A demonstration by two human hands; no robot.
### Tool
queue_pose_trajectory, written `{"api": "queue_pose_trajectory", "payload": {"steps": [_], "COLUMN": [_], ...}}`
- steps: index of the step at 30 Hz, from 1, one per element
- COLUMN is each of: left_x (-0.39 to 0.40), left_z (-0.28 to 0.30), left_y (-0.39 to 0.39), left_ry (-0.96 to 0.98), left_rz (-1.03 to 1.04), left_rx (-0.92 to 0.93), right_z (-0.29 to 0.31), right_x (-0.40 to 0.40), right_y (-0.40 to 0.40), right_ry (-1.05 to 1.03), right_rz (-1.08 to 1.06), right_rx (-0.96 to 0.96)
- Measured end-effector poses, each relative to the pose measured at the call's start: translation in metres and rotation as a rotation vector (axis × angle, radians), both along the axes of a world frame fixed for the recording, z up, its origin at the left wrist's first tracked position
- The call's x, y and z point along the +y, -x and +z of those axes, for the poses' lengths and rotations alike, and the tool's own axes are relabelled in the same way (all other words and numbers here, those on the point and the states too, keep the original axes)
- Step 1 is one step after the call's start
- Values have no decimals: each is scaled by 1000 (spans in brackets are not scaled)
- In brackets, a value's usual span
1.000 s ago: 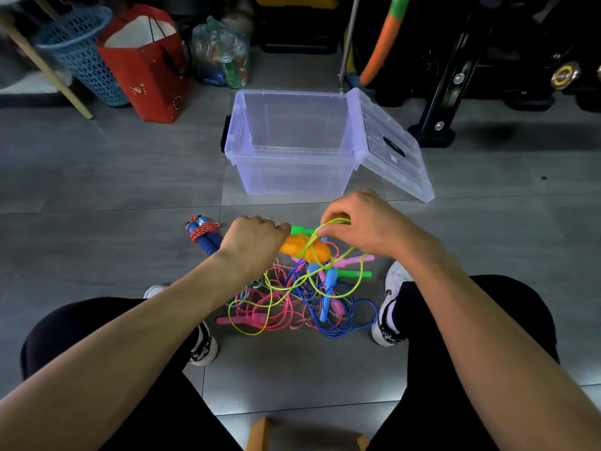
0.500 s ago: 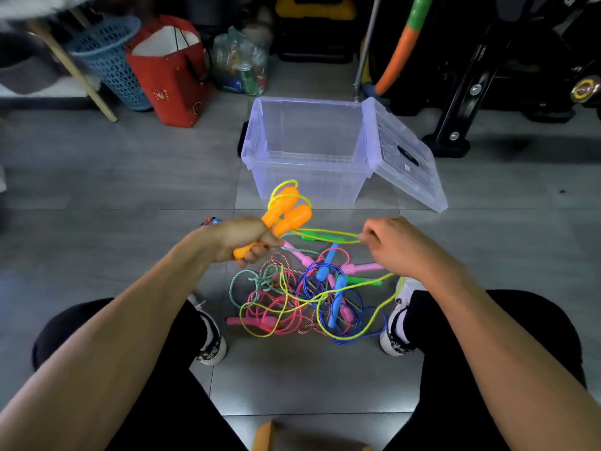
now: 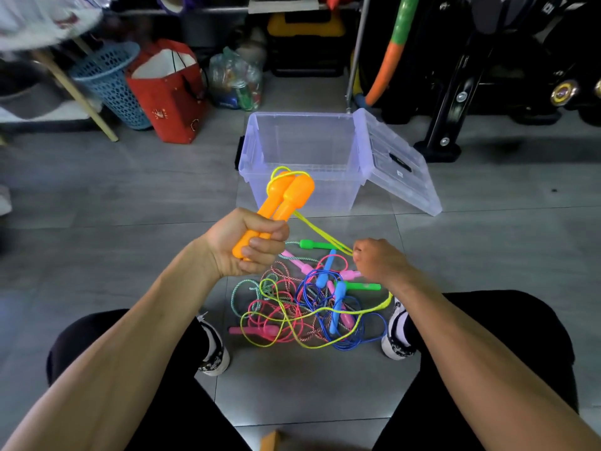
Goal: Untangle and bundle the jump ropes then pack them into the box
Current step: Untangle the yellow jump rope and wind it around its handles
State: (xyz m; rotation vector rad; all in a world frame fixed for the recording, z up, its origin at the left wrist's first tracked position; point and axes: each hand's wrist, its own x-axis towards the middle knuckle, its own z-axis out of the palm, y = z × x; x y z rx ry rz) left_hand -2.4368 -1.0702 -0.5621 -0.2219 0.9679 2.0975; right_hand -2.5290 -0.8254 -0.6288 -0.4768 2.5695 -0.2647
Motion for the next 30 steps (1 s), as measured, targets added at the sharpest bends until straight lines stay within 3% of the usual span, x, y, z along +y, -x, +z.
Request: {"api": "queue_pose_trajectory", "payload": {"steps": [3, 6, 11, 15, 18, 20, 25, 27, 30], "left_x": [8, 10, 10, 12, 15, 23, 57, 66, 74], "left_z": [3, 7, -8, -29, -39, -45, -52, -52, -44], "left_y": [-4, -4, 9, 18, 19, 18, 17, 18, 20], "left_ry": [-111, -16, 650, 1235, 1571, 1683, 2018, 2073, 1982], "left_rz": [-109, -21, 379, 401, 140, -82, -539, -690, -749], "left_rx": [15, -22, -110, -62, 53, 101, 376, 591, 928], "right_z": [1, 3, 4, 16, 30, 35, 39, 41, 44], "right_x": [4, 7, -6, -18, -20, -19, -15, -11, 0], "right_y": [1, 2, -7, -21, -27, -27, -22, -12, 7], "right_ry": [-75, -64, 8, 64, 236, 338, 328, 359, 502], "right_rz": [-26, -90, 77, 308, 369, 397, 445, 389, 187], "right_rx": [1, 34, -20, 7, 66, 128, 197, 246, 278]}}
